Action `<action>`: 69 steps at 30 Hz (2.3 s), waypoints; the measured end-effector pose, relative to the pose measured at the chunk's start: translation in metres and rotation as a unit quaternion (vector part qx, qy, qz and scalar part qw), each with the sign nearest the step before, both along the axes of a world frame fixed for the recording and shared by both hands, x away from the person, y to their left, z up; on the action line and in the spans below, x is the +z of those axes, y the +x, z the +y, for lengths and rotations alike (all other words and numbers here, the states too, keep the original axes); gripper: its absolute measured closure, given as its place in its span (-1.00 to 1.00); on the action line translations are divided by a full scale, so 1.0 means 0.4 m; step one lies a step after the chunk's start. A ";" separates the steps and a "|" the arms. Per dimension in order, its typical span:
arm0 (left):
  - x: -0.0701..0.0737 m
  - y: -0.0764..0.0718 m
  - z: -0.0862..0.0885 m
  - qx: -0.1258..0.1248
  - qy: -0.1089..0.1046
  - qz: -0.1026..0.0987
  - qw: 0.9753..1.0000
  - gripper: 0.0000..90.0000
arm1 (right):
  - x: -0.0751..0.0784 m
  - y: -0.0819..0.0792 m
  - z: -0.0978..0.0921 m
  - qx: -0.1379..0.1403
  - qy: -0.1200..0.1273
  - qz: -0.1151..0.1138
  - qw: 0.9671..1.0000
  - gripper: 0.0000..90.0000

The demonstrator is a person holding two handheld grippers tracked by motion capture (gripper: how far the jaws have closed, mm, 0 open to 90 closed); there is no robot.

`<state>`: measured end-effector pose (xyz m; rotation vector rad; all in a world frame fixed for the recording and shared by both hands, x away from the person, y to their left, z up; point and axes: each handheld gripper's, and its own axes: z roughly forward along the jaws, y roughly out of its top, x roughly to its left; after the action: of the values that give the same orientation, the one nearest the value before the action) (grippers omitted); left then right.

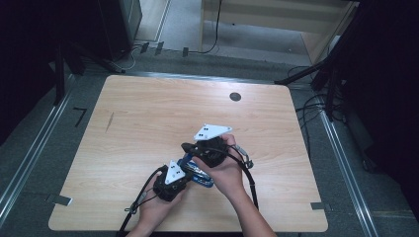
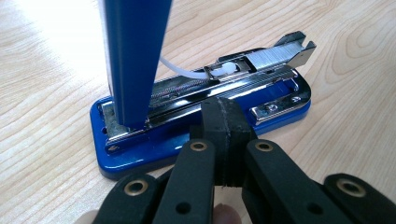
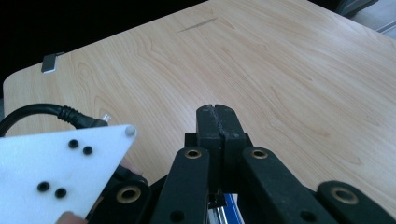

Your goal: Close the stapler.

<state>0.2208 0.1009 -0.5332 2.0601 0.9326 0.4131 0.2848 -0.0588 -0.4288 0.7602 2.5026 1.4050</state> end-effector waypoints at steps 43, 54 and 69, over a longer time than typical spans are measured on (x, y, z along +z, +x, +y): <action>0.001 -0.005 0.007 -0.006 0.003 0.006 1.000 1.00 | -0.121 -0.067 -0.143 -0.043 -0.001 0.027 0.999 1.00; 0.000 -0.006 0.007 -0.008 0.002 0.007 1.000 1.00 | -0.155 -0.085 -0.169 -0.052 -0.002 0.033 0.998 1.00; 0.000 -0.005 0.005 -0.010 0.001 0.006 1.000 1.00 | -0.189 -0.115 -0.174 -0.063 0.008 0.016 0.998 1.00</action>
<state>0.2188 0.1028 -0.5331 2.0736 0.9197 0.3907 0.2388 -0.1283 -0.5043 0.9325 2.4230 1.3832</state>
